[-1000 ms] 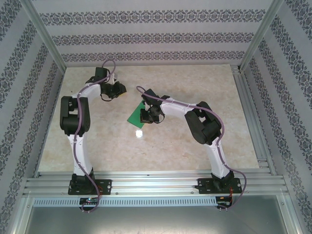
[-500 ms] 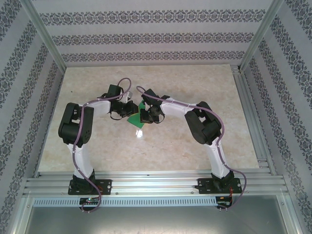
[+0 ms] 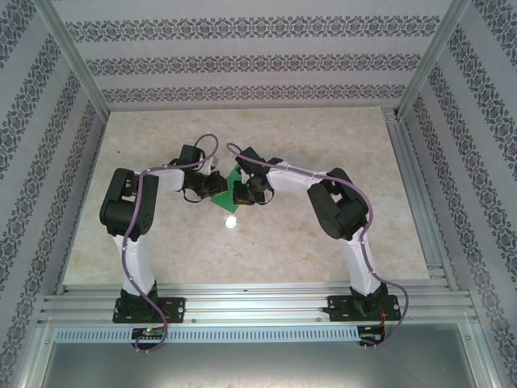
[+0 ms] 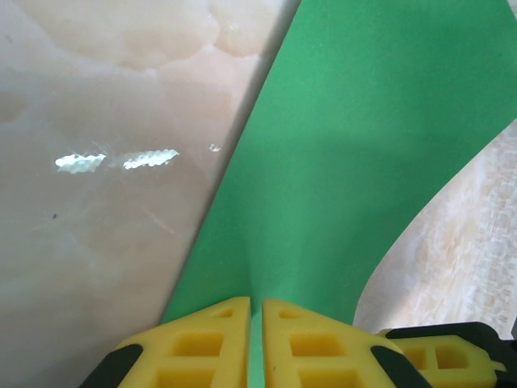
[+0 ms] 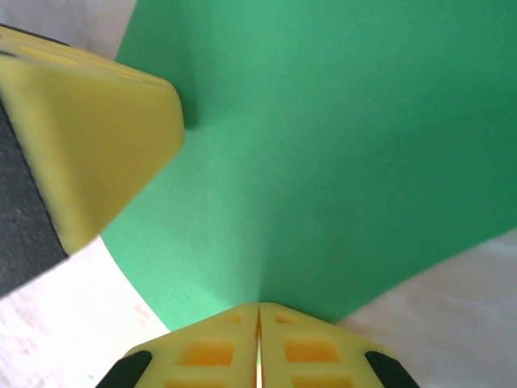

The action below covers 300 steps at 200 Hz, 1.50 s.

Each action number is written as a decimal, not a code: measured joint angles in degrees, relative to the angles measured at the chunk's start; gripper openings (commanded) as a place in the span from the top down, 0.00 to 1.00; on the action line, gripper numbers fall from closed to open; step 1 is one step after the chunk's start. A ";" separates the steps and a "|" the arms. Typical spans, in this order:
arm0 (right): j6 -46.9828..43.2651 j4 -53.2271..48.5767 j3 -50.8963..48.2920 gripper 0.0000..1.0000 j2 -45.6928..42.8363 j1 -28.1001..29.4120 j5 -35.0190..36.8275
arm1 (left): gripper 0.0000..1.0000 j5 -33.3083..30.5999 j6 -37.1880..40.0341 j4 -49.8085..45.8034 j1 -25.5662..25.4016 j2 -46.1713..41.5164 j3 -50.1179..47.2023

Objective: Fold a paper plane with a square sheet of paper (fold left side to right side)
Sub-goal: Hold the square sheet of paper at the center of the table, then fold the square sheet of paper in half at the center of the table.

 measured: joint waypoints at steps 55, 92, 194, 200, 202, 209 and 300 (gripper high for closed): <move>2.43 3.43 2.71 0.94 -2.67 -7.37 -3.56 | 0.86 -0.09 0.00 2.23 -0.02 -0.55 -1.46; 7.74 10.25 8.90 0.95 1.40 -6.86 -4.13 | 0.86 -0.24 0.02 2.47 -0.02 -0.63 -1.64; 11.06 7.89 24.68 0.95 15.54 -4.39 1.05 | 0.86 -0.52 0.02 2.47 -0.09 -0.68 -1.64; 10.56 7.45 25.68 0.95 16.02 -4.15 1.55 | 0.86 -0.55 0.02 2.47 -0.09 -0.68 -1.64; 10.45 7.32 25.94 0.95 16.15 -4.13 1.79 | 0.86 -0.55 0.02 2.47 -0.09 -0.70 -1.64; 10.10 6.97 26.45 0.95 16.39 -4.00 2.23 | 0.86 -0.57 0.02 2.47 -0.09 -0.70 -1.64; 5.44 1.31 29.57 0.95 18.47 -1.88 7.50 | 0.86 -0.61 0.04 2.47 -0.09 -0.70 -1.64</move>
